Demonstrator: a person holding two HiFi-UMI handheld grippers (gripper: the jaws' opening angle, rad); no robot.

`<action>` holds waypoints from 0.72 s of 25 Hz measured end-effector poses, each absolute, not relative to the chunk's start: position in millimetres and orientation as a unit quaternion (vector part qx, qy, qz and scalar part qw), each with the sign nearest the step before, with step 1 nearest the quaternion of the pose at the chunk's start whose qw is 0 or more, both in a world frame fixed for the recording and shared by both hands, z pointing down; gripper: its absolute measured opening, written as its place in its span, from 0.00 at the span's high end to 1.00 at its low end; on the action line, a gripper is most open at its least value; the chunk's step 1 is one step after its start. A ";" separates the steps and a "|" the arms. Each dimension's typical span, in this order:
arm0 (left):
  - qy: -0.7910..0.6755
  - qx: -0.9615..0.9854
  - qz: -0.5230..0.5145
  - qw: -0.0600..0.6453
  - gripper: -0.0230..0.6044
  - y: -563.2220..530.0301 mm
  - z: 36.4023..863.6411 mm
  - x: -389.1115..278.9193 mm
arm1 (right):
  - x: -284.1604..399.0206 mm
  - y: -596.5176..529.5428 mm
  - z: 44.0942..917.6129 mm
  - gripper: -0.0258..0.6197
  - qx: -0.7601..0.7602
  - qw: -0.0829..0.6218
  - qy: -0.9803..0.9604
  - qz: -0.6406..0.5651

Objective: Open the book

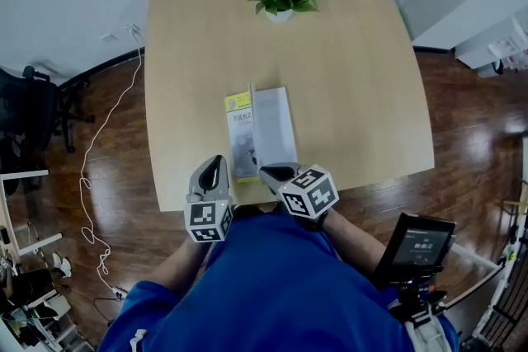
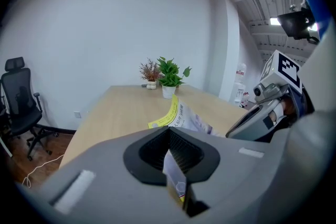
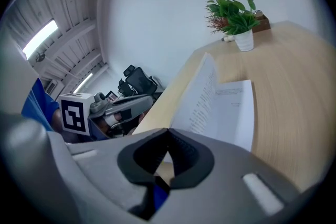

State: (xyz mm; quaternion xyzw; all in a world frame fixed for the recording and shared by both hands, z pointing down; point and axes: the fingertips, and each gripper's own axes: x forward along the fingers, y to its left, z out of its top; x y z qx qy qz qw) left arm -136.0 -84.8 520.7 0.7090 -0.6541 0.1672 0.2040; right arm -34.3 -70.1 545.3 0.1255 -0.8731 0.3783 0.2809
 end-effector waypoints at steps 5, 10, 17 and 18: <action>-0.660 0.706 0.159 0.202 0.95 -71.9 519.4 -162.6 | -62.8 -60.4 536.1 0.95 0.122 0.280 -0.879 0.366; -0.666 0.702 0.148 0.202 0.95 -57.0 516.6 -188.4 | -92.6 -49.6 527.4 0.96 0.117 0.279 -0.885 0.352; -0.674 0.697 0.138 0.202 0.95 -40.0 515.4 -221.7 | -130.0 -38.2 517.8 0.95 0.110 0.279 -0.892 0.338; -0.676 0.695 0.137 0.202 0.95 -38.4 514.6 -226.1 | -134.8 -37.1 516.3 0.95 0.107 0.279 -0.893 0.336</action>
